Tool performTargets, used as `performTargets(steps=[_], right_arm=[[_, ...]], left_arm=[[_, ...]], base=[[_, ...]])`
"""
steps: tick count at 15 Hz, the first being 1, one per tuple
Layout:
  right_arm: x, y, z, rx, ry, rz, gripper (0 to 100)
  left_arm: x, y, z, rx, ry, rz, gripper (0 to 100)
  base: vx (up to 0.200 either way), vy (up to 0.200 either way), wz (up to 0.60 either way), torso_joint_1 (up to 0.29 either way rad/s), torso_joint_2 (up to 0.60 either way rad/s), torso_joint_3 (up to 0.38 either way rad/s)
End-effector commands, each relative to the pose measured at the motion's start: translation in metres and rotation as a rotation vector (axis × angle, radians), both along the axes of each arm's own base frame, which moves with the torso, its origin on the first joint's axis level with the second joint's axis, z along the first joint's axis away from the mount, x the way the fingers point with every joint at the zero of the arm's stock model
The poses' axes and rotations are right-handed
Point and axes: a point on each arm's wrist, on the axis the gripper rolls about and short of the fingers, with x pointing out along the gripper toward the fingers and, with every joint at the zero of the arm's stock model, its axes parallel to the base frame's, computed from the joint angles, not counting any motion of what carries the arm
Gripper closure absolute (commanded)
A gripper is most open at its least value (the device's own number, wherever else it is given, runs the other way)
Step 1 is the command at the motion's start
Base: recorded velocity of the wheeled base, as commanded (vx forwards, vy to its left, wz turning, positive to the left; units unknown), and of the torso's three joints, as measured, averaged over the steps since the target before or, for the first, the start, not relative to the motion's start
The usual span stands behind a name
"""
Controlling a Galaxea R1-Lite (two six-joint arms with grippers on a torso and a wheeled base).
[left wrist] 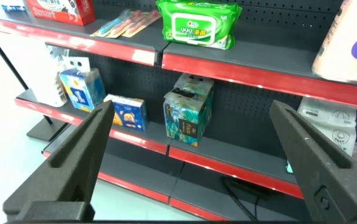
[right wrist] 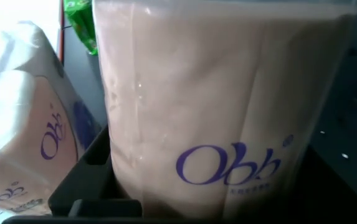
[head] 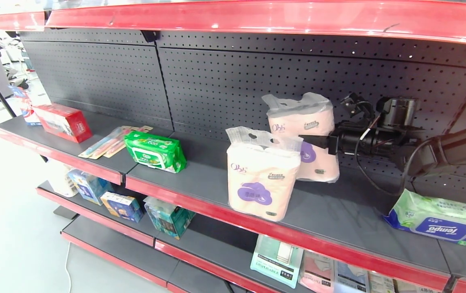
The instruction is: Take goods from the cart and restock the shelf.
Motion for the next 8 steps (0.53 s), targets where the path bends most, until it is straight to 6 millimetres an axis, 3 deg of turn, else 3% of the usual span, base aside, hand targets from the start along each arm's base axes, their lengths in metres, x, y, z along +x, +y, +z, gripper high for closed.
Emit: performTargets(steps=[1,8], right_arm=[[0.004,0.007,-0.008,0.0,0.013,0.03,100],[0.024,0.037,-0.018,0.018,-0.036,0.111,100]], left_arm=[[0.0,0.0,0.0,0.0,0.001,0.0,0],[0.0,0.0,0.0,0.0,0.001,0.0,0]], base=[[0.0,0.0,0.0,0.0,0.0,0.0],[0.0,0.0,0.0,0.0,0.0,0.0]])
